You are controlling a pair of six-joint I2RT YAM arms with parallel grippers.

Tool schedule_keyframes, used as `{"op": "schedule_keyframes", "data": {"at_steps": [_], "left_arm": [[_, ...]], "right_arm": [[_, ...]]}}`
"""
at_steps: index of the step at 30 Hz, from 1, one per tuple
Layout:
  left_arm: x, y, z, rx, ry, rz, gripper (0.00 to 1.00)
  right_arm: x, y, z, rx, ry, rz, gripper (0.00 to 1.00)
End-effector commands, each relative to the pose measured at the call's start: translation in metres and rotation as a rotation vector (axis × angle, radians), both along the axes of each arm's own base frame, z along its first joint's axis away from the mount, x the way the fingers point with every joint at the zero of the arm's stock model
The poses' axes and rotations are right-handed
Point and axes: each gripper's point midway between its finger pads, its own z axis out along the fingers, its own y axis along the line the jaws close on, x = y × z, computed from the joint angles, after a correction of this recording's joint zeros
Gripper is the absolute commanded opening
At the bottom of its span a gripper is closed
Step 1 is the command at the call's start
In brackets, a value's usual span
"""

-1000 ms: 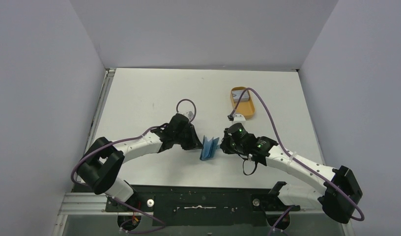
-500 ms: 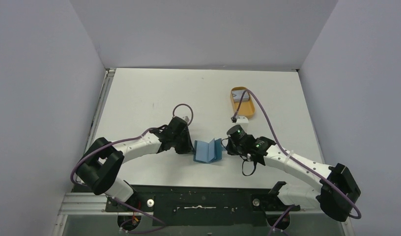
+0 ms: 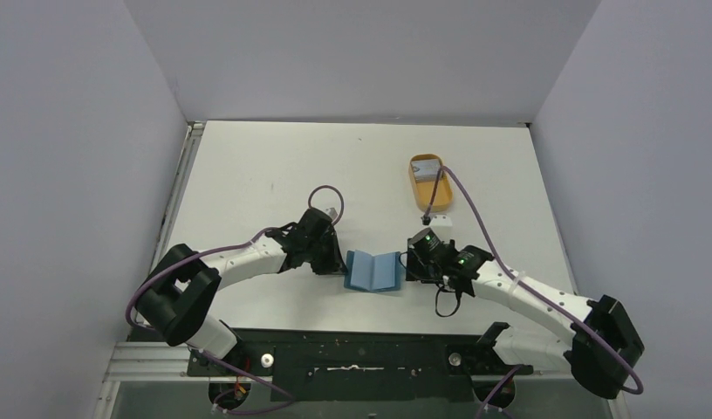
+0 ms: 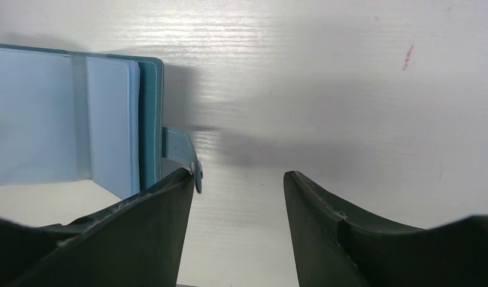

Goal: Put the credit cards into the card holder
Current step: Open the card holder at the center of the board.

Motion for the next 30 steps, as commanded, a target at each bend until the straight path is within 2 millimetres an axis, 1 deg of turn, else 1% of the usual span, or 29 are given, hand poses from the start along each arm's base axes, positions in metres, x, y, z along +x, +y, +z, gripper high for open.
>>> {"op": "schedule_keyframes", "data": {"at_steps": [1,4,5,7,10,12,14,15,17,19,21,27,30], "left_arm": [[0.004,-0.007,0.005,-0.032,-0.023,-0.022,0.00],[0.004,-0.008,0.006,-0.036,-0.022,-0.022,0.00],[0.004,-0.008,0.006,-0.036,-0.022,-0.022,0.00],[0.004,-0.008,0.006,-0.035,-0.021,-0.020,0.00],[0.003,-0.009,0.005,-0.037,-0.017,-0.016,0.00],[0.003,-0.009,0.004,-0.038,-0.015,-0.013,0.00],[0.003,-0.009,0.004,-0.039,-0.013,-0.010,0.00],[0.003,-0.009,0.004,-0.043,-0.015,-0.010,0.00],[0.003,-0.010,0.003,-0.048,-0.015,-0.011,0.00],[0.002,-0.010,0.001,-0.050,-0.002,-0.009,0.00],[0.001,-0.012,0.000,-0.060,0.007,-0.009,0.00],[0.002,-0.017,0.001,-0.083,0.006,-0.015,0.00],[0.003,-0.017,0.002,-0.089,0.006,-0.014,0.00]], "right_arm": [[0.011,0.000,0.051,0.059,-0.129,-0.019,0.57],[0.013,0.022,0.082,0.167,-0.190,0.038,0.53],[0.013,0.030,0.089,0.193,-0.197,0.050,0.51],[0.014,0.047,0.096,0.228,-0.183,0.078,0.45],[0.015,0.084,0.099,0.293,-0.165,0.158,0.40],[0.018,0.104,0.094,0.327,-0.145,0.188,0.38],[0.023,0.117,0.080,0.336,-0.120,0.205,0.36],[0.025,0.121,0.069,0.325,-0.098,0.206,0.36],[0.031,0.120,0.048,0.284,-0.074,0.195,0.34],[0.037,0.108,0.023,0.215,-0.036,0.156,0.32],[0.038,0.101,0.005,0.187,-0.006,0.138,0.30],[0.030,0.079,-0.030,0.102,0.048,0.106,0.29],[0.027,0.067,-0.044,0.070,0.068,0.087,0.29]]}}
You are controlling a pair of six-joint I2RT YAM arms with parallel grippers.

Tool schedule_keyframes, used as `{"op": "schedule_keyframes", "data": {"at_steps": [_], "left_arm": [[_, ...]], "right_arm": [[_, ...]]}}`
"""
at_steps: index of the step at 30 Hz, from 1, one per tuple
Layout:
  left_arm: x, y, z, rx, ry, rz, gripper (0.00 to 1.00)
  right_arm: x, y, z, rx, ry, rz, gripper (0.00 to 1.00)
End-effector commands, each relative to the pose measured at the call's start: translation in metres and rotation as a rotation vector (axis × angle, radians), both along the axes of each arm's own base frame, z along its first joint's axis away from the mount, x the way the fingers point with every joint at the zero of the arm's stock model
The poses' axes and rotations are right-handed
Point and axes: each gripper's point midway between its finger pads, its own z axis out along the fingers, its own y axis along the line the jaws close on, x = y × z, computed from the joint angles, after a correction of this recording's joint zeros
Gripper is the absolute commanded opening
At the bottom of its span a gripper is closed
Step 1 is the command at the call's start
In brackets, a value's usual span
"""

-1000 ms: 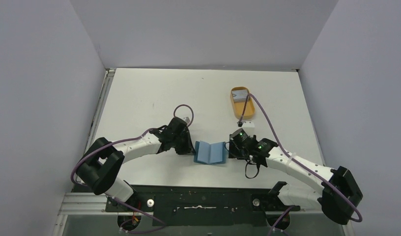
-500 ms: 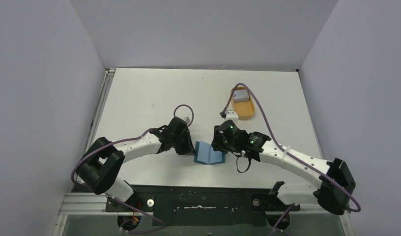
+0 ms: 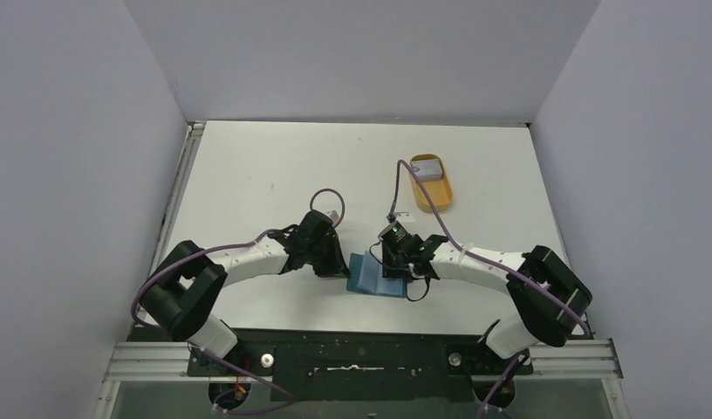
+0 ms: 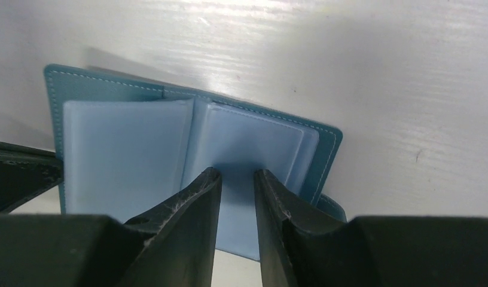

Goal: Put the credit cards into the card holder
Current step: Open the card holder at the center of the board.

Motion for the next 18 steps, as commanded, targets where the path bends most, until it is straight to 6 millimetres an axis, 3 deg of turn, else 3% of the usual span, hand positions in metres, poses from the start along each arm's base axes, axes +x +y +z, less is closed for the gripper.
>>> {"op": "schedule_keyframes", "data": {"at_steps": [1,7,13,18], "left_arm": [[0.007,-0.010,0.009,-0.052,-0.028,-0.008,0.00],[0.009,-0.006,0.024,-0.086,-0.049,0.005,0.01],[0.012,-0.005,0.057,-0.140,-0.107,0.008,0.36],[0.014,-0.010,0.083,-0.198,-0.160,-0.008,0.61]], "right_arm": [[0.008,-0.010,-0.012,-0.025,-0.031,-0.034,0.29],[0.004,-0.018,-0.022,-0.030,-0.021,-0.041,0.28],[0.006,-0.016,-0.017,-0.028,-0.032,-0.035,0.28],[0.008,-0.016,-0.015,-0.027,-0.037,-0.034,0.28]]}}
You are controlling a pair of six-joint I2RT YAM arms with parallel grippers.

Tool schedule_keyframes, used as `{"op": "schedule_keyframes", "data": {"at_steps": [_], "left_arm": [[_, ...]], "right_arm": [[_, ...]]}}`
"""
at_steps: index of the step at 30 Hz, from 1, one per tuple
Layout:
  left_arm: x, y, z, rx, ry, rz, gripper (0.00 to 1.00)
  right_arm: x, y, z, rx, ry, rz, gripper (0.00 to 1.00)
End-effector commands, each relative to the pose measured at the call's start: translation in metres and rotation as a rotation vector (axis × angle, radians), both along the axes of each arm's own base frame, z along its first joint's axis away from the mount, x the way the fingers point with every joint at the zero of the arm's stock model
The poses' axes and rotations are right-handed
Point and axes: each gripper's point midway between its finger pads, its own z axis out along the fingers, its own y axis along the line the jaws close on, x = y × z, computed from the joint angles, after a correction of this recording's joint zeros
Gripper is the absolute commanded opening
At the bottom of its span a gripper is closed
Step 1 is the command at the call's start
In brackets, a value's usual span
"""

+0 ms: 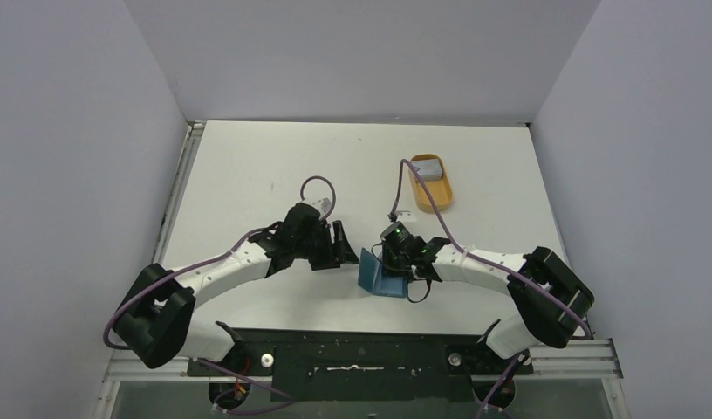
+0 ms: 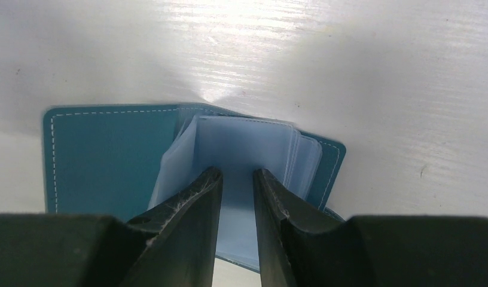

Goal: Put the credit cards into the card holder
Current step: Open the card holder at the center of the board.

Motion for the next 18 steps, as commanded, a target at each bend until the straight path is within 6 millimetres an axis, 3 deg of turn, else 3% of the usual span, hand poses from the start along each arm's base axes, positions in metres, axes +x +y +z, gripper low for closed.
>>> {"op": "schedule_keyframes", "data": {"at_steps": [1,5,12,18], "left_arm": [[0.006,-0.013,0.038,-0.090,-0.073,-0.029,0.63],[0.008,-0.023,0.051,-0.116,-0.097,-0.056,0.68],[0.005,-0.049,0.063,-0.186,-0.083,-0.105,0.67],[0.005,-0.056,0.069,-0.226,-0.080,-0.095,0.63]], "right_arm": [[-0.002,-0.017,-0.013,-0.066,0.009,-0.014,0.28],[-0.001,-0.015,-0.011,-0.063,0.005,-0.010,0.28],[0.000,-0.010,-0.009,-0.030,-0.005,0.000,0.29],[0.002,0.000,-0.001,0.034,-0.033,0.012,0.39]]}}
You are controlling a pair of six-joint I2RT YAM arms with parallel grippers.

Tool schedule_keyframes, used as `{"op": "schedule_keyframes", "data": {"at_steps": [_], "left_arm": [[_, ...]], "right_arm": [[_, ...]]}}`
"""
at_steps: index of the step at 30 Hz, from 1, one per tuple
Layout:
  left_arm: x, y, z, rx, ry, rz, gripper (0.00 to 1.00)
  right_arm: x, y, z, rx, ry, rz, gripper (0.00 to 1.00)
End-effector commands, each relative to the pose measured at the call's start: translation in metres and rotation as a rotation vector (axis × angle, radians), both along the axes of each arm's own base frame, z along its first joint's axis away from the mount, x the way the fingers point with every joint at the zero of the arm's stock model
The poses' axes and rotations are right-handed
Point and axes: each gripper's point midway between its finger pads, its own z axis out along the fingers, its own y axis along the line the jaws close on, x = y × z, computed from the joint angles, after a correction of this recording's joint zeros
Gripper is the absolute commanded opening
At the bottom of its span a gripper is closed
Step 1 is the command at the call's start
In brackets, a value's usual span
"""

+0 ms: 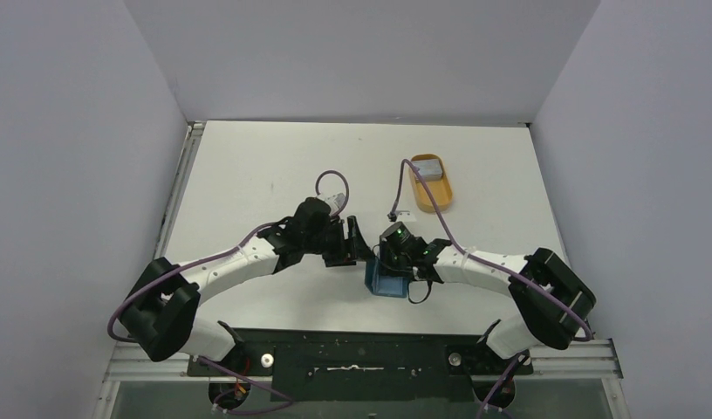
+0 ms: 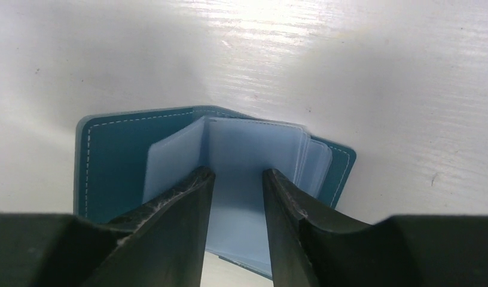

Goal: Put the credit cards into the card holder
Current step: Open the card holder at the center of the board.

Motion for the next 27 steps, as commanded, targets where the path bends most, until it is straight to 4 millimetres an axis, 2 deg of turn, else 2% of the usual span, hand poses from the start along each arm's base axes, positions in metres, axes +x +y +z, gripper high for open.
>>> {"op": "schedule_keyframes", "data": {"at_steps": [1,6,10,15,21,24,27], "left_arm": [[0.012,-0.020,0.040,-0.132,-0.083,-0.005,0.63],[0.014,-0.023,0.044,-0.142,-0.087,-0.011,0.63],[0.015,-0.022,0.035,-0.121,-0.073,-0.003,0.62],[0.019,-0.021,0.033,-0.114,-0.064,0.024,0.60],[0.024,-0.033,0.049,-0.190,-0.054,0.040,0.52],[0.024,-0.038,0.042,-0.198,-0.029,0.031,0.45],[0.023,-0.038,0.025,-0.174,-0.001,0.027,0.34]], "right_arm": [[0.001,-0.004,-0.001,0.016,-0.022,0.001,0.42],[0.003,-0.001,0.000,0.040,-0.027,0.002,0.53],[0.002,0.000,-0.004,0.052,-0.017,0.001,0.54],[0.000,0.000,-0.007,0.057,-0.012,0.008,0.55],[-0.002,-0.005,-0.012,0.041,-0.007,0.003,0.62],[-0.002,-0.006,-0.014,0.030,0.001,0.000,0.63],[-0.002,-0.006,-0.016,0.028,0.005,-0.003,0.63]]}}
